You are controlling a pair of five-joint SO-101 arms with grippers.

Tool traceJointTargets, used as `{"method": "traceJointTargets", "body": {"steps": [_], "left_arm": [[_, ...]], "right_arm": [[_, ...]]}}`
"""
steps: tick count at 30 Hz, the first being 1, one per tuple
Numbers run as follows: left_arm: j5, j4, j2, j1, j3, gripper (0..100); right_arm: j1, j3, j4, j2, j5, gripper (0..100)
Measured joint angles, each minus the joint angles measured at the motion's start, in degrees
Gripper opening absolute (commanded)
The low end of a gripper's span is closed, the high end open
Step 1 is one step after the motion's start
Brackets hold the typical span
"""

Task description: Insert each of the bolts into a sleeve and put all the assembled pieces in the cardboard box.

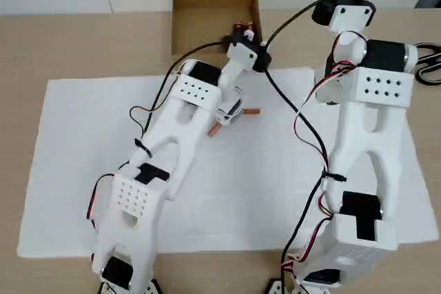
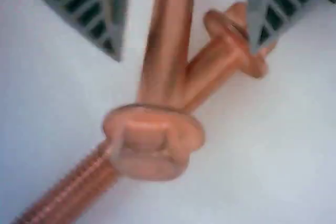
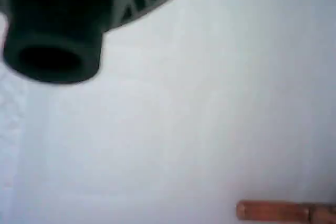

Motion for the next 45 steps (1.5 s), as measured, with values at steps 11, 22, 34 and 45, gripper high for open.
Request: {"method": "traceJointTargets", "body": {"steps": [11, 22, 34, 45], "left_arm": [[-0.18, -0.62, 0.09, 1.23, -0.35, 7], [0.09, -0.62, 0.26, 1.32, -0.35, 1], [1.05, 0.35, 0.35, 1.32, -3.34, 1], [2.02, 11.43, 0.35, 1.23, -18.64, 1]], "right_arm": [[0.0, 0.0, 0.0, 0.0, 0.0, 0.5], [0.0, 0.0, 0.0, 0.0, 0.0, 0.5], [0.0, 0.0, 0.0, 0.0, 0.0, 0.5], [0.0, 0.0, 0.0, 0.0, 0.0, 0.5]]}}
